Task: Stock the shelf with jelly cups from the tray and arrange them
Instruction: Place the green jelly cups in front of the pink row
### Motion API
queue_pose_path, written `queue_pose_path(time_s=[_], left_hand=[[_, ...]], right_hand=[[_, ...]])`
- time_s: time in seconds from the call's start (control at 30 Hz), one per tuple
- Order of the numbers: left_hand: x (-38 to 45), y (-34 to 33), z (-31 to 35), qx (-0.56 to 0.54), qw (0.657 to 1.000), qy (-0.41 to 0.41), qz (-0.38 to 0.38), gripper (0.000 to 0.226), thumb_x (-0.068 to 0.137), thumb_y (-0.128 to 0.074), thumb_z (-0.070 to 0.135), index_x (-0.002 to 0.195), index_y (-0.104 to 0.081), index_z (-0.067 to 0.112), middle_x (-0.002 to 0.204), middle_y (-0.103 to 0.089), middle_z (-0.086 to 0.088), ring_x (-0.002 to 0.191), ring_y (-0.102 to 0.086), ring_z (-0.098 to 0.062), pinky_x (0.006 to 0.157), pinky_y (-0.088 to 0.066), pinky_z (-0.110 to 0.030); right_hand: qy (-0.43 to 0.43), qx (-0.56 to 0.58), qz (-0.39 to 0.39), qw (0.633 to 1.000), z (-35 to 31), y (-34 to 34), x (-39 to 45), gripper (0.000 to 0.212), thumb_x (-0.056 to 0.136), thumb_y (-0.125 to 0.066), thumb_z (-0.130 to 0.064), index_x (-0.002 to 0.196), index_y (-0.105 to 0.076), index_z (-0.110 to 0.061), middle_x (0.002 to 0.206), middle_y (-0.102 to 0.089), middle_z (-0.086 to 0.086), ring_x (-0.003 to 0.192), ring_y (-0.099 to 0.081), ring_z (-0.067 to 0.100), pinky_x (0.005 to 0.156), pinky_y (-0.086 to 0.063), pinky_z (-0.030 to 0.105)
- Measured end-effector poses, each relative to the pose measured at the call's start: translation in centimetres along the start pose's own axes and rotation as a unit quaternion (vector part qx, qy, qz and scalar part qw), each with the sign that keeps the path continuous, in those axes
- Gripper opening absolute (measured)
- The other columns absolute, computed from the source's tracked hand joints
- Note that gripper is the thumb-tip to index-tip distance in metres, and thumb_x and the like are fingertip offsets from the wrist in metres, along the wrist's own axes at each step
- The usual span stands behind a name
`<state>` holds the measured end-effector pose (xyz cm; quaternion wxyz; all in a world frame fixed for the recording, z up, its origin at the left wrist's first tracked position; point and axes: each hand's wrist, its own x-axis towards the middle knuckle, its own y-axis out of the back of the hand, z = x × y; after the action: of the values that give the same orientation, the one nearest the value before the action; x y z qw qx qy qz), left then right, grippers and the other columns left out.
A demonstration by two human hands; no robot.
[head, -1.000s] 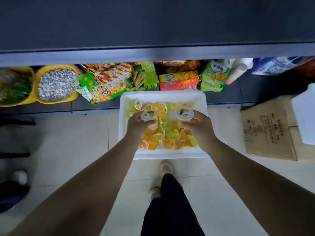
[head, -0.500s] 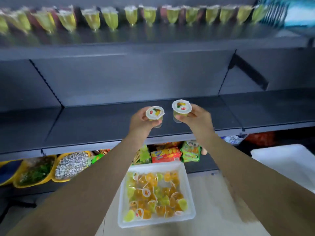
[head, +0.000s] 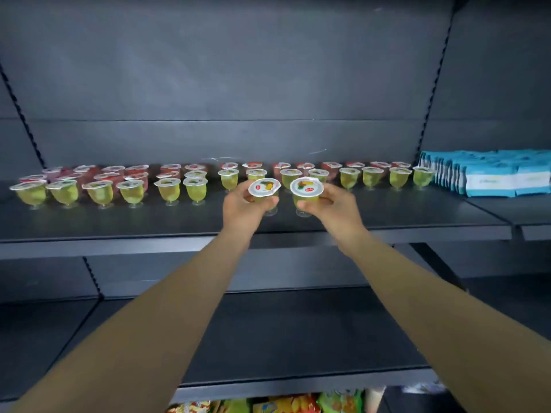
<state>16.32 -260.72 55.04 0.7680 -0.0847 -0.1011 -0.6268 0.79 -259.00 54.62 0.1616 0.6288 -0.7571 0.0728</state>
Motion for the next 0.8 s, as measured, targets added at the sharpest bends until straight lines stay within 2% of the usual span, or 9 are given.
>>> queue_pose_path(time_s=[0.07,0.13,0.17,0.27,0.37,0.53,0.67,0.8], left_hand=[[2.8,-0.4,-0.8,0.013,0.999,0.032,0.031,0.038,0.073,-0.077,0.007,0.107,-0.062,0.018,0.096,-0.064,0.005,0.089,-0.058,-0.010,0.067,-0.040,-0.011],[5.2,-0.4,-2.1,0.037,0.996,0.057,0.049,0.041,0.074,-0.076,0.007,0.112,-0.062,0.014,0.102,-0.065,0.001,0.093,-0.058,-0.014,0.074,-0.040,-0.019],[6.3,-0.4,-2.9,0.048,0.995,0.063,0.056,0.041,0.075,-0.076,0.007,0.113,-0.061,0.012,0.103,-0.065,0.000,0.092,-0.057,-0.015,0.073,-0.041,-0.019],[9.1,0.0,-5.0,0.051,0.993,0.067,0.078,0.040,0.078,-0.073,0.005,0.115,-0.059,0.012,0.101,-0.063,0.001,0.086,-0.056,-0.012,0.064,-0.040,-0.012],[11.0,0.1,-6.2,0.072,0.992,0.064,0.085,0.042,0.077,-0.075,0.008,0.116,-0.059,0.012,0.103,-0.064,0.001,0.094,-0.058,-0.014,0.076,-0.041,-0.021],[13.1,-0.3,-6.8,0.102,0.990,0.054,0.077,0.043,0.079,-0.073,0.009,0.119,-0.057,0.014,0.105,-0.061,0.003,0.098,-0.055,-0.014,0.084,-0.043,-0.025],[13.7,-0.3,-7.2,0.105,0.991,0.056,0.066,0.041,0.081,-0.071,0.008,0.119,-0.057,0.015,0.110,-0.063,0.001,0.100,-0.057,-0.016,0.085,-0.045,-0.026],[13.8,-0.2,-7.2,0.101,0.991,0.059,0.062,0.043,0.082,-0.069,0.007,0.122,-0.055,0.015,0.111,-0.062,0.001,0.094,-0.055,-0.012,0.079,-0.043,-0.024]], right_hand=[[-0.022,-0.015,-0.014,1.000,1.2,-0.9,3.0,0.033,0.074,-0.077,-0.004,0.103,-0.068,-0.018,0.099,-0.070,-0.005,0.094,-0.064,0.009,0.074,-0.049,0.014],[-0.046,-0.020,-0.033,0.998,2.9,-2.2,5.5,0.031,0.076,-0.075,-0.003,0.103,-0.068,-0.015,0.095,-0.069,-0.005,0.086,-0.063,0.007,0.060,-0.045,0.008],[-0.058,-0.021,-0.042,0.997,3.8,-3.0,6.5,0.030,0.077,-0.074,-0.003,0.104,-0.067,-0.015,0.094,-0.068,-0.005,0.084,-0.062,0.006,0.057,-0.043,0.007],[-0.086,-0.020,-0.051,0.995,5.8,-5.1,9.5,0.026,0.081,-0.071,-0.007,0.104,-0.065,-0.017,0.098,-0.066,-0.004,0.090,-0.061,0.011,0.064,-0.041,0.014],[-0.096,-0.020,-0.055,0.994,6.4,-6.5,11.7,0.023,0.083,-0.069,-0.010,0.103,-0.063,-0.019,0.101,-0.065,-0.005,0.090,-0.058,0.009,0.071,-0.040,0.019],[-0.089,-0.046,-0.056,0.993,6.6,-7.1,13.2,0.017,0.087,-0.066,-0.013,0.096,-0.057,-0.024,0.097,-0.061,-0.007,0.088,-0.054,0.009,0.073,-0.038,0.022],[-0.086,-0.051,-0.056,0.993,6.8,-7.3,13.4,0.018,0.086,-0.067,-0.012,0.097,-0.059,-0.024,0.102,-0.064,-0.004,0.095,-0.057,0.013,0.081,-0.040,0.025],[-0.083,-0.061,-0.059,0.993,6.8,-7.3,13.4,0.019,0.087,-0.066,-0.012,0.101,-0.060,-0.023,0.099,-0.062,-0.007,0.094,-0.056,0.011,0.081,-0.039,0.024]])
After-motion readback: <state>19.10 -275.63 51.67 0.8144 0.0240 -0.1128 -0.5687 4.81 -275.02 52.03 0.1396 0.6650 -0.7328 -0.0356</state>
